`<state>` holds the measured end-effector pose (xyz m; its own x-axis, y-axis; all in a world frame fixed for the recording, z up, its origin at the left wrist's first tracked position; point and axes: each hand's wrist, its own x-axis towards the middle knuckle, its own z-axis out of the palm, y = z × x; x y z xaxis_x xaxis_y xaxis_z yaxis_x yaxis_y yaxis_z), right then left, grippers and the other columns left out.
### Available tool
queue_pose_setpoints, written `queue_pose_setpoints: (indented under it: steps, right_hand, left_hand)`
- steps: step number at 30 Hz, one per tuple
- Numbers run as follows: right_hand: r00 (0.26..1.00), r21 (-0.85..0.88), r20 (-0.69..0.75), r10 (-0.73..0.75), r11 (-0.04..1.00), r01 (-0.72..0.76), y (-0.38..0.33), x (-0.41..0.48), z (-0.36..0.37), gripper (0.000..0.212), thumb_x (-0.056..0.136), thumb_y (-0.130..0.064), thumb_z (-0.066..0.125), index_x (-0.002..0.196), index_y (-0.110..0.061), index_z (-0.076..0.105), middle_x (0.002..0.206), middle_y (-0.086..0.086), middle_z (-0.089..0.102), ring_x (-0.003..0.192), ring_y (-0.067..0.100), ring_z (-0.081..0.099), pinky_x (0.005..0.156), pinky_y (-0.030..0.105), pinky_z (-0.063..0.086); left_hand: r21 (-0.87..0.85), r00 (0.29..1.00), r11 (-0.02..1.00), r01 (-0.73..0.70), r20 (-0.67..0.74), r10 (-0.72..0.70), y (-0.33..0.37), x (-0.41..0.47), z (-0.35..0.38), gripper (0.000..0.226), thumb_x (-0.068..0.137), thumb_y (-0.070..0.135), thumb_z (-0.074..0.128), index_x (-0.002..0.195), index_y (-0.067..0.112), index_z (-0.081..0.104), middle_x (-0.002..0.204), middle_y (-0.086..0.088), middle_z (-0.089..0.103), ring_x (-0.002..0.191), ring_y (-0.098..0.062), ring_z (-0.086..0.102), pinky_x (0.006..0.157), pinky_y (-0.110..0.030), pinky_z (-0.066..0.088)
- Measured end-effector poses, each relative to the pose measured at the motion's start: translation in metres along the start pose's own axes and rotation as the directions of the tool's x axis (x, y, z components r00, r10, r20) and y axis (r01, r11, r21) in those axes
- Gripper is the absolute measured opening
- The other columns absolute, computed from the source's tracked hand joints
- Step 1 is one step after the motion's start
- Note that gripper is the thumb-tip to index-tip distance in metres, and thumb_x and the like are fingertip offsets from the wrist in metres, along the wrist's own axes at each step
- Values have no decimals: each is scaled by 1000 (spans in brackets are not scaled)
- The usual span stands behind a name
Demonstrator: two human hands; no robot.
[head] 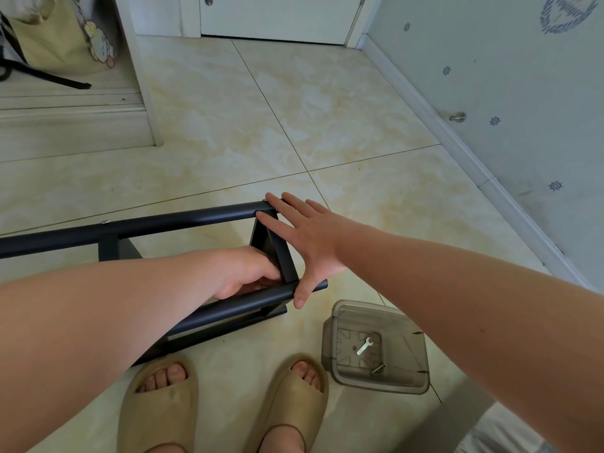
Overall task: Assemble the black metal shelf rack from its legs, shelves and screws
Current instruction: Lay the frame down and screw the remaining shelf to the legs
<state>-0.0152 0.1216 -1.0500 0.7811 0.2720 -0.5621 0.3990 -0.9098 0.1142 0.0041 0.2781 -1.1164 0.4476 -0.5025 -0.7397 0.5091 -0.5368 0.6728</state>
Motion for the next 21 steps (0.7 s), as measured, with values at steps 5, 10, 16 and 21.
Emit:
queue_pose_setpoints:
  steps: [5, 10, 16, 21]
  right_hand:
    - [1000, -16, 2, -4, 1000, 4, 0, -1, -1, 160, 44, -89, 74, 157, -29, -24, 162, 1, -36, 152, 26, -25, 125, 48, -4]
    - [1000, -11, 3, -5, 1000, 5, 0, 0, 0, 160, 44, -89, 74, 157, -30, -24, 162, 1, -36, 152, 25, -26, 125, 49, -6]
    - [1000, -11, -4, -10, 1000, 10, 2, 2, 2, 161, 43, -90, 73, 157, -29, -23, 161, 2, -36, 151, 26, -27, 124, 48, -8]
    - [1000, -5, -7, -11, 1000, 11, 2, 1, 3, 160, 44, -89, 74, 157, -30, -23, 161, 1, -37, 151, 25, -29, 124, 48, -9]
  left_hand:
    - [-11, 999, 999, -44, -10, 44, -3, -1, -1, 21, 90, -4, 58, 83, 11, 69, 69, -2, 71, 58, -10, 66, 56, -18, 52]
    - [-28, 999, 1000, 5, 46, -4, -4, -2, 0, 12, 92, 8, 62, 97, 8, 72, 86, -8, 77, 67, -15, 72, 64, -23, 55]
    - [-16, 1000, 1000, -6, 12, 6, 0, -1, -1, 13, 91, 0, 61, 89, 9, 70, 69, -3, 73, 57, -11, 69, 56, -18, 53]
    - [-5, 1000, 1000, -22, -6, 22, 1, 0, 0, 15, 89, -5, 59, 87, 6, 68, 66, -5, 70, 55, -14, 67, 54, -20, 52]
